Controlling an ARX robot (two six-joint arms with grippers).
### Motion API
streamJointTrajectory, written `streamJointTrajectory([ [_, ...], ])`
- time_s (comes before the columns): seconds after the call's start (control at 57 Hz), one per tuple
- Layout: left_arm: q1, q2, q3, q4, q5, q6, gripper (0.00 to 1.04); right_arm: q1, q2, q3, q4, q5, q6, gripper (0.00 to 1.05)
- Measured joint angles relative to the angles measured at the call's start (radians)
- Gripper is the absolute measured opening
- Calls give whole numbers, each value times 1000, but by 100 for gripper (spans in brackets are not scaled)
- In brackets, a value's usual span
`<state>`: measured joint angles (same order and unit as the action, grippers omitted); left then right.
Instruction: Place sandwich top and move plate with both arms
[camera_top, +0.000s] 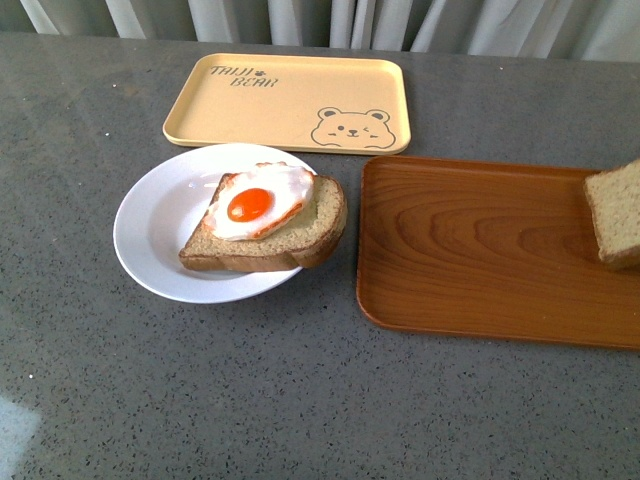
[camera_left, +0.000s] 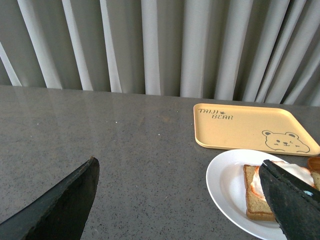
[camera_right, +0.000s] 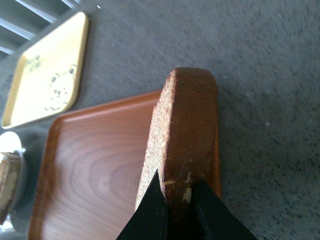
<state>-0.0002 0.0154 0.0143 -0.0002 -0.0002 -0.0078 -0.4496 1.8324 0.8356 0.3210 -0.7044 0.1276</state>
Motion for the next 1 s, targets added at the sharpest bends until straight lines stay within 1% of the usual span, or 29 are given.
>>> streamJointTrajectory([
  [0.123, 0, 0, 0, 0, 0, 0, 96, 72, -79, 0, 44, 0, 86, 3],
  [0.228, 0, 0, 0, 0, 0, 0, 96, 207, -140, 0, 117, 23, 195, 3],
  [0.28, 0, 0, 0, 0, 0, 0, 96, 257, -145, 0, 145, 40, 236, 3],
  [0.421, 0, 0, 0, 0, 0, 0, 96, 433, -124, 6, 224, 132, 330, 3],
  [0.508, 0, 0, 0, 0, 0, 0, 96, 510, -96, 16, 262, 174, 364, 3],
  [0.543, 0, 0, 0, 0, 0, 0, 96, 550, -77, 26, 275, 209, 379, 3],
  [0.684, 0, 0, 0, 0, 0, 0, 96, 657, -16, 64, 296, 283, 410, 3],
  [0.736, 0, 0, 0, 0, 0, 0, 96, 720, 27, 89, 311, 312, 434, 3],
  [0.841, 0, 0, 0, 0, 0, 0, 96, 789, 75, 119, 329, 337, 464, 3],
  [0.999, 0, 0, 0, 0, 0, 0, 96, 855, 130, 158, 345, 372, 511, 3],
])
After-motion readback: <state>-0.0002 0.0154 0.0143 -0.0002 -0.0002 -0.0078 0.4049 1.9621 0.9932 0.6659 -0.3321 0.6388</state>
